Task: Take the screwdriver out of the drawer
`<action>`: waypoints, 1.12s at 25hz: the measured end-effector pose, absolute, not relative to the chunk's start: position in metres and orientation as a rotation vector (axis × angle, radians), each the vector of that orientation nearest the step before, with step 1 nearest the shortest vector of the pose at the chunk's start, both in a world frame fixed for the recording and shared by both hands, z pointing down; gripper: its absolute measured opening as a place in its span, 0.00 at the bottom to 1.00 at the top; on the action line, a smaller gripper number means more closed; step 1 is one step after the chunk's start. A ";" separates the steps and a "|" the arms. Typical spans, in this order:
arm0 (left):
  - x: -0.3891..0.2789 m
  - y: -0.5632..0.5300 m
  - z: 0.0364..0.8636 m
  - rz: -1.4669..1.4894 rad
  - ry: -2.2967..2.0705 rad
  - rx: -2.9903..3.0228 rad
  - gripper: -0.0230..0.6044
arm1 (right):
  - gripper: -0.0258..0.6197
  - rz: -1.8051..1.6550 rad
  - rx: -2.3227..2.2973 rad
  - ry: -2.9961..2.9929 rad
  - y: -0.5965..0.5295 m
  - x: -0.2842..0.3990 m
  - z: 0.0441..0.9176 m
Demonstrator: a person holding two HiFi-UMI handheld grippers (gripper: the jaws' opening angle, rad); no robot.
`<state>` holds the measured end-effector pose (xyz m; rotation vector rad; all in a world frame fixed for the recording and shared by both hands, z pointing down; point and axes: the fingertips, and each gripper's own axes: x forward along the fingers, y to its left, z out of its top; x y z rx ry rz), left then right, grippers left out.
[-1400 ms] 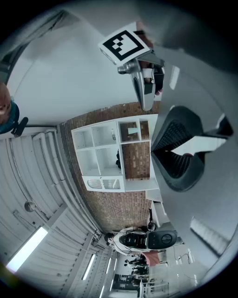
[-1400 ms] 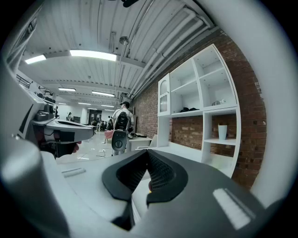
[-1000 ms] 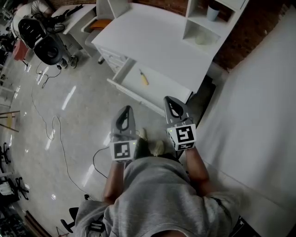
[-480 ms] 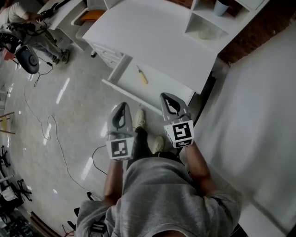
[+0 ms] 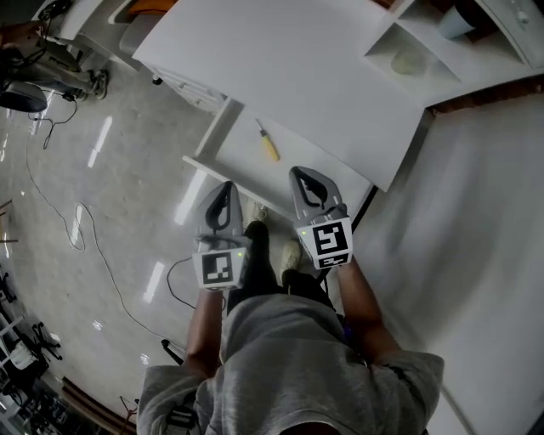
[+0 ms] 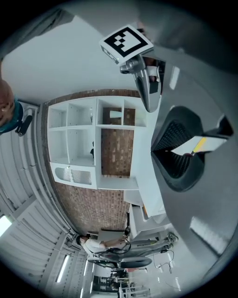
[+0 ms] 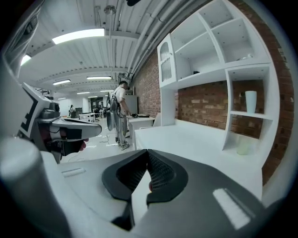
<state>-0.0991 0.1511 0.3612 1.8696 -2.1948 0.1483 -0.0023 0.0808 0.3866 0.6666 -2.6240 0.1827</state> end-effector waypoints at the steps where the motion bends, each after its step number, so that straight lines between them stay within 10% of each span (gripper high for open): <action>1: -0.106 0.143 0.371 0.151 -2.182 1.866 0.06 | 0.05 0.192 0.663 -2.615 0.074 -0.011 0.397; 28: -0.154 0.058 0.559 0.293 -1.920 1.835 0.05 | 0.05 0.377 0.600 -2.368 0.000 -0.067 0.609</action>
